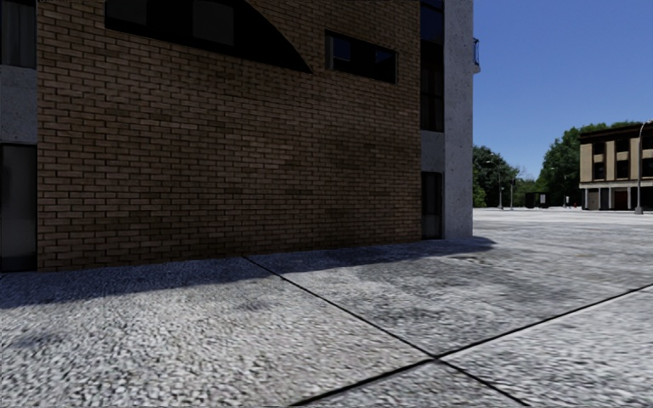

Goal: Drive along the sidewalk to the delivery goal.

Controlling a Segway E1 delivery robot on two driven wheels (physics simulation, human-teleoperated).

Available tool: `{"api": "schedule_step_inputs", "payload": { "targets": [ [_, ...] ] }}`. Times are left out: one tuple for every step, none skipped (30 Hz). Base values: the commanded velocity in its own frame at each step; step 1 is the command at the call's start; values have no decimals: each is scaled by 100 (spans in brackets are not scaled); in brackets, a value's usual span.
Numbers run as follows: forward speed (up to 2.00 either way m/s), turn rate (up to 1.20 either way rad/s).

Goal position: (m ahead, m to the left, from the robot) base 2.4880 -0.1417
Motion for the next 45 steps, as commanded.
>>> {"api": "schedule_step_inputs", "payload": {
  "targets": [
    [141,0],
    [141,0],
    [141,0],
    [141,0],
    [141,0],
    [140,0],
    [140,0],
    [124,0],
    [96,0],
    [96,0],
    [81,4],
    [76,6],
    [76,6],
    [75,6],
    [75,5],
    [75,0],
    [75,0],
    [75,0],
    [75,0],
    [75,0],
    [75,0],
    [75,0],
    [75,0],
    [75,0],
    [75,0],
    [75,0],
    [75,0],
    [75,0],
    [75,0],
    [75,0],
    [75,0],
    [75,0],
    [75,0],
    [75,0],
    [75,0],
    [75,0],
    [75,0],
    [75,0],
    [75,0],
    [75,0],
    [75,0],
    [75,0],
    [75,0],
    [76,0],
    [76,0]
  ]
}}
